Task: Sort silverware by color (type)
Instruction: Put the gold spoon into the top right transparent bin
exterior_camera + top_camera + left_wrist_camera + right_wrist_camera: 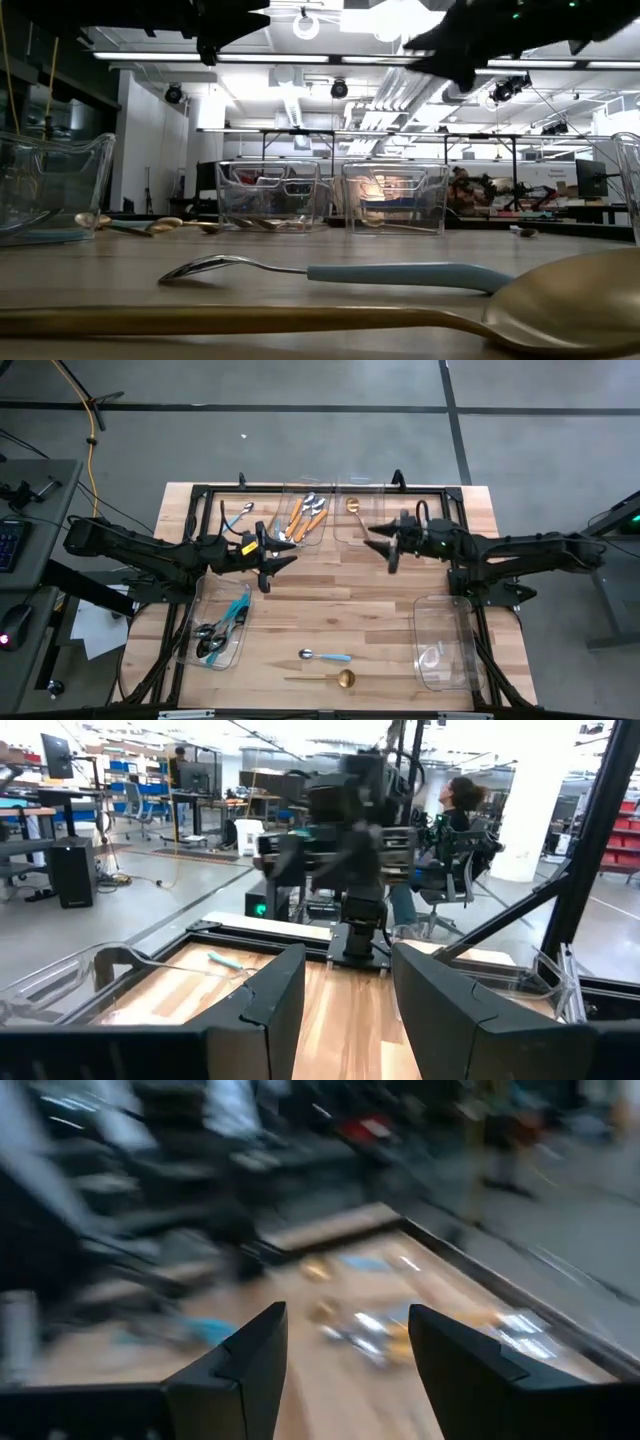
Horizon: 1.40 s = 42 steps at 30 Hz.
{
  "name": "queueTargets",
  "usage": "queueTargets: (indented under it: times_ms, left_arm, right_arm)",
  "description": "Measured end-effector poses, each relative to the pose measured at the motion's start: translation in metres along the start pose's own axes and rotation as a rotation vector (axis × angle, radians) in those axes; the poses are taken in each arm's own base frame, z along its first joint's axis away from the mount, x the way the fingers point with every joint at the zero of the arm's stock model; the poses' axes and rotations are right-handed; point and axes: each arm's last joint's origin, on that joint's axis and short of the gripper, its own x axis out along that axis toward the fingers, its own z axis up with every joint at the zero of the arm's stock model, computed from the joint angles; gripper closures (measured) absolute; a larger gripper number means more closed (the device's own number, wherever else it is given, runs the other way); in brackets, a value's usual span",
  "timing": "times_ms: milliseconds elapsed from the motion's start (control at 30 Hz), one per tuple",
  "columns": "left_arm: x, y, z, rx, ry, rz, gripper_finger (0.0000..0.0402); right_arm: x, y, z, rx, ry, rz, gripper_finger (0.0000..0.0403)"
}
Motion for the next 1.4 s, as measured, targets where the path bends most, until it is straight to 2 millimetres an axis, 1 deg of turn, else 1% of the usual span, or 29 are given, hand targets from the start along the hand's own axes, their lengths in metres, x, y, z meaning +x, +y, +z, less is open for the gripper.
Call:
queueTargets:
  times_ms: [67,167,533,1100,1167,1300,1367,1400]
  left_arm:
    - [0.0,0.001,0.0,0.009,0.0,0.015,0.0261]
    - [0.0,0.001,-0.001,0.042,0.007,0.028,0.0261]
    - [0.0,0.001,-0.003,0.06,0.029,0.039,0.0261]
    - [0.0,0.001,-0.003,0.057,0.029,0.04,0.0261]
    - [0.0,0.001,-0.003,0.018,0.028,0.04,0.0261]
    - [0.0,0.001,-0.003,-0.14,0.025,0.044,0.0261]
    - [0.0,0.003,-0.001,-0.163,0.04,0.059,0.0261]
    - [0.0,0.004,0.003,-0.167,0.061,0.075,0.0261]
  right_arm:
    - [-0.002,0.006,-0.003,-0.027,-0.07,0.083,0.0208]
    - [-0.004,0.012,-0.008,-0.069,-0.123,0.137,0.0208]
    - [-0.005,0.026,-0.016,-0.095,-0.086,0.205,0.0208]
    - [-0.005,0.028,-0.017,-0.104,-0.084,0.211,0.0208]
    - [-0.005,0.028,-0.017,-0.104,-0.084,0.211,0.0208]
    - [-0.005,0.028,-0.017,-0.091,-0.077,0.21,0.0208]
    - [-0.005,0.028,-0.018,-0.088,-0.071,0.21,0.0208]
    - [-0.005,0.028,-0.018,-0.088,-0.07,0.21,0.0208]
